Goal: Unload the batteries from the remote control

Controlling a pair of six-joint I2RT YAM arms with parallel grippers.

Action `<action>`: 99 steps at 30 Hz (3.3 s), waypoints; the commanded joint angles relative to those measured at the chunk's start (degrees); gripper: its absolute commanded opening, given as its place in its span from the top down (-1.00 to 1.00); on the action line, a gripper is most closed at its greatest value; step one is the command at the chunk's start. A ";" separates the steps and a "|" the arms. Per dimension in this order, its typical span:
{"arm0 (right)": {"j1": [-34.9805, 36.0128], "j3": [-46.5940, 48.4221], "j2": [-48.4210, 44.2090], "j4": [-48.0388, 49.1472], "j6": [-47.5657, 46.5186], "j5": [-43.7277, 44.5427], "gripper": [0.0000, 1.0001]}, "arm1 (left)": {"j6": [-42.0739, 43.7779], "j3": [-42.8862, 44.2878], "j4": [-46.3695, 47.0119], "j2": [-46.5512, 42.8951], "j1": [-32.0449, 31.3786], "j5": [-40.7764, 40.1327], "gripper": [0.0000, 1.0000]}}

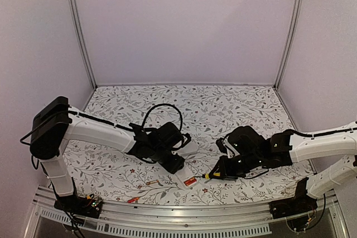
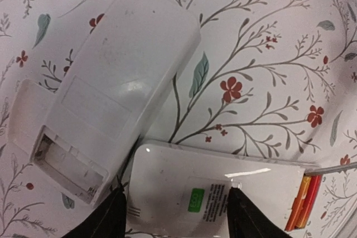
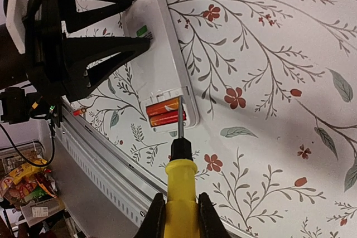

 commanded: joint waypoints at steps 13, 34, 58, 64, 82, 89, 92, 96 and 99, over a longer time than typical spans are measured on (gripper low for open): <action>0.67 -0.38 -1.75 8.72 6.93 -11.60 1.00 | -4.28 -4.43 -9.26 6.10 -6.67 1.51 -0.15; 2.08 6.44 0.81 -7.79 0.99 -2.51 1.00 | -5.71 -3.73 -10.00 6.26 -7.15 -0.25 -0.16; 3.08 6.46 6.99 -4.02 1.30 0.84 1.00 | -5.50 -3.34 -10.47 6.31 -7.15 -0.66 -0.16; 3.16 6.30 7.41 -2.72 2.18 3.38 1.00 | -5.67 -3.17 -10.46 6.21 -7.15 -0.52 -0.15; 4.30 10.33 2.63 -11.42 1.36 8.66 1.00 | -5.75 -3.13 -10.65 6.23 -6.98 -0.83 -0.15; 4.33 9.72 3.37 -8.74 1.25 7.85 1.00 | -5.61 -2.85 -10.70 6.35 -6.98 -0.94 -0.16; 4.30 9.71 4.06 -6.68 0.54 6.36 1.00 | -5.61 -2.85 -10.74 6.39 -6.99 -1.04 -0.16; 4.46 9.76 5.26 -5.30 -0.40 4.26 1.00 | -5.63 -2.68 -10.70 6.52 -6.97 -0.96 -0.16; 4.77 9.72 5.86 -5.63 -0.49 4.06 1.00 | -5.60 -2.71 -10.70 6.52 -6.98 -0.94 -0.16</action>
